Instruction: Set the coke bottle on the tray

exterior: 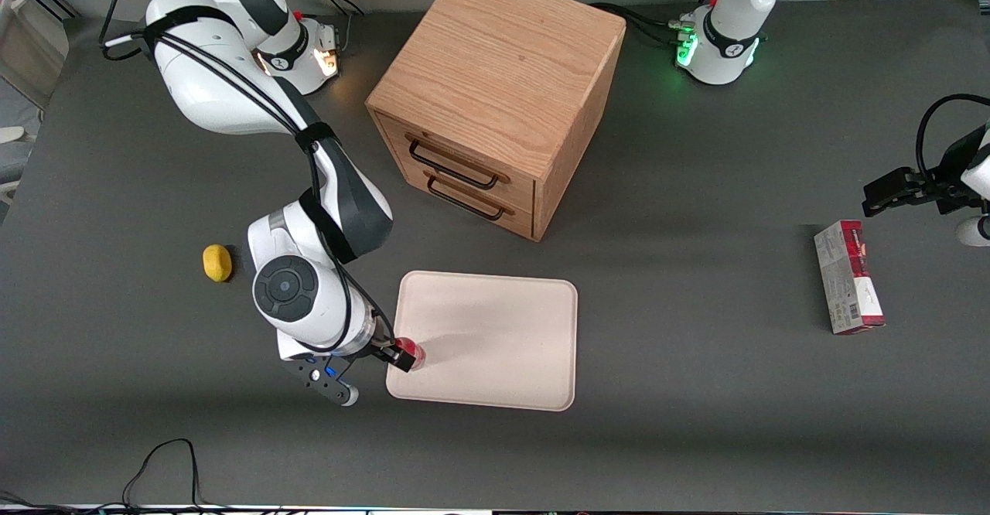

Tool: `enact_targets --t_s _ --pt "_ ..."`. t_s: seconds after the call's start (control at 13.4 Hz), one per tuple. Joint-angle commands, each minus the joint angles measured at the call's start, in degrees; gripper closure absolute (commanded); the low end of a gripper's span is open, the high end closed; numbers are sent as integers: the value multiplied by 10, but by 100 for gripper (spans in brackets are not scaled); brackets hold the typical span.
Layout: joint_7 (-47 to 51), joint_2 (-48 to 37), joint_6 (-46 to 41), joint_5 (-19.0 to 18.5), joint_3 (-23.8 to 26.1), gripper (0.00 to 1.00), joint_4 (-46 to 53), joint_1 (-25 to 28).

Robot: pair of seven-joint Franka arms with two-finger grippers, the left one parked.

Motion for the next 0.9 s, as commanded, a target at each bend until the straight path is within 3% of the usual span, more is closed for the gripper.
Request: enact_targets --t_s 0.0,0.15,0.52,0.67,0.82 --pt "11 -19 -14 -11 2 0 12 -3" --pt "-10 -76 -45 -7 6 0 -62 -18" --pt "-245 -342 -53 85 -1 0 -362 -93" --pt "-380 -446 -74 128 -75 0 -456 -80" --pt "-494 -510 -126 137 -157 0 -492 -36"
